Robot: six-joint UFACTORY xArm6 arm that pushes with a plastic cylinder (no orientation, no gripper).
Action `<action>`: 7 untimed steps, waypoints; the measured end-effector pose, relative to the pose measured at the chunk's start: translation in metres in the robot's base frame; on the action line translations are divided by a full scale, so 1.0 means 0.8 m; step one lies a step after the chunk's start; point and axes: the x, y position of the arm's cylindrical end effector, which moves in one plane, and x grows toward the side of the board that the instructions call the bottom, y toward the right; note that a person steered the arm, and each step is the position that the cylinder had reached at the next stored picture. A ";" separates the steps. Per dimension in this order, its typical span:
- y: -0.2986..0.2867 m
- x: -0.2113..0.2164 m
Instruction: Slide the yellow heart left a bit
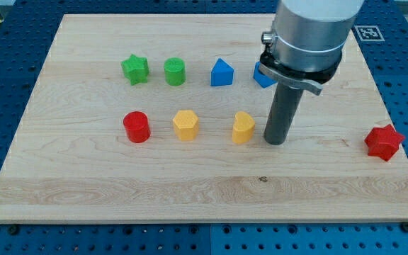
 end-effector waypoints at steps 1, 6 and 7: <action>-0.021 0.000; -0.037 -0.001; -0.034 -0.002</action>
